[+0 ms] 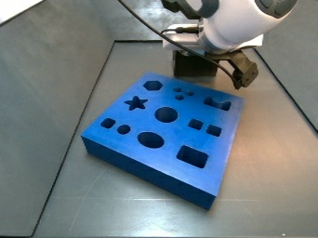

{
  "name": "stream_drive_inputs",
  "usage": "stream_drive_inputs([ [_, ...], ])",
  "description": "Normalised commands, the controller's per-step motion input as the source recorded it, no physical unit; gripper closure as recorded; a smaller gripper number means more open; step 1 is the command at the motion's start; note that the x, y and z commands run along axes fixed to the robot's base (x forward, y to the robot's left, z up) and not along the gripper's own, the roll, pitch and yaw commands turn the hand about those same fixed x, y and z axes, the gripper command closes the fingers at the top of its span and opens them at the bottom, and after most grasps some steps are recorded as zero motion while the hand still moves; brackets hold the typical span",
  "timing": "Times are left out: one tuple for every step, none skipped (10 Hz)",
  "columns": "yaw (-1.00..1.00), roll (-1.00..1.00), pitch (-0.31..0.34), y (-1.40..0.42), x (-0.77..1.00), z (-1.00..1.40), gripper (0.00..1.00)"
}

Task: Pick up the oval object. Move up. Place the oval object on the fixture. Regrasp the oval object. Move to above the board. Insert the oval object.
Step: Regrasp the oval object, then move to above the board.

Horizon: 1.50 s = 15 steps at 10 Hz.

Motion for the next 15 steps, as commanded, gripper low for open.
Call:
stream_drive_inputs([
  [0.02, 0.05, 0.019, -0.02, 0.02, -0.17, 0.0],
  [0.02, 0.05, 0.019, -0.02, 0.02, -0.17, 0.0],
  [0.02, 0.05, 0.019, -0.02, 0.02, -0.17, 0.0],
  [0.0, 0.0, 0.0, 0.0, 0.0, 0.0, 1.0],
  [0.06, -0.07, 0.064, -0.07, -0.12, 1.0, 1.0],
  [0.06, -0.08, 0.063, -0.07, -0.12, 1.0, 1.0],
  [0.06, -0.08, 0.05, -0.07, -0.12, 1.0, 1.0],
  [0.05, -0.09, 0.028, -0.06, -0.12, 1.0, 1.0],
  [0.05, -0.07, 0.013, -0.06, -0.11, 1.0, 1.0],
  [0.04, -0.06, 0.006, -0.05, -0.11, 1.0, 1.0],
  [0.03, -0.06, 0.004, -0.05, -0.11, 1.0, 1.0],
  [0.02, -0.05, 0.003, -0.05, -0.1, 1.0, 1.0],
  [0.01, -0.05, 0.003, -0.05, -0.1, 1.0, 1.0],
  [0.01, -0.04, 0.011, -0.04, -0.1, 1.0, 1.0],
  [0.0, -0.04, 0.02, -0.04, -0.1, 1.0, 1.0],
])
